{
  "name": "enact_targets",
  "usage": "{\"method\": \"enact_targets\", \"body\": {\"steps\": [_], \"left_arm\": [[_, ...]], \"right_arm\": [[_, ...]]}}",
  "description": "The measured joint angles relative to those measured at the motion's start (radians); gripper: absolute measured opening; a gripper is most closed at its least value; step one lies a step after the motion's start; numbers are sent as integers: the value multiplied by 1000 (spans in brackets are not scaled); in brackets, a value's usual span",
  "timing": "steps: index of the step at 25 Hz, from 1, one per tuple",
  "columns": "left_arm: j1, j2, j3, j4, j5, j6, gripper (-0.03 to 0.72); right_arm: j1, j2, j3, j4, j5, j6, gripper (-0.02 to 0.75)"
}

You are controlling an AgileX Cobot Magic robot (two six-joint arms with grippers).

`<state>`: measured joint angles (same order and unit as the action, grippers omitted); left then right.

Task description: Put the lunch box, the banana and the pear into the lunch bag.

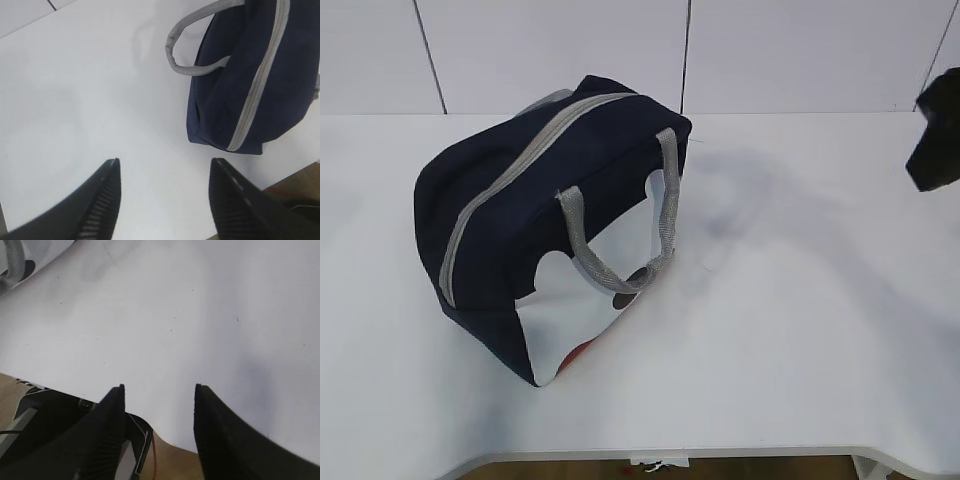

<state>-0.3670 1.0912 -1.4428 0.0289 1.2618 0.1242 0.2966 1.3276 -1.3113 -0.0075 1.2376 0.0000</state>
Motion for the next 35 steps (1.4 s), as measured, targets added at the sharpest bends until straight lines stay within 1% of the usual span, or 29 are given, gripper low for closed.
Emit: {"method": "enact_targets", "body": {"steps": [4, 12, 18, 25, 31, 35], "left_arm": [[0, -132, 92, -9, 0, 0, 423], [0, -488, 320, -29, 6, 0, 422], [0, -710, 447, -29, 9, 0, 422], [0, -838, 530, -45, 11, -2, 421], [0, -879, 627, -83, 11, -2, 399], [0, -925, 695, -84, -11, -2, 393]], "right_arm": [[0, -116, 45, 8, 4, 0, 362], [0, -391, 134, 48, 16, 0, 362], [0, -639, 263, 50, 22, -7, 362], [0, -909, 475, 50, 27, -10, 362], [0, -1046, 679, 50, 29, -10, 362], [0, -1170, 762, 50, 29, -15, 362]]}}
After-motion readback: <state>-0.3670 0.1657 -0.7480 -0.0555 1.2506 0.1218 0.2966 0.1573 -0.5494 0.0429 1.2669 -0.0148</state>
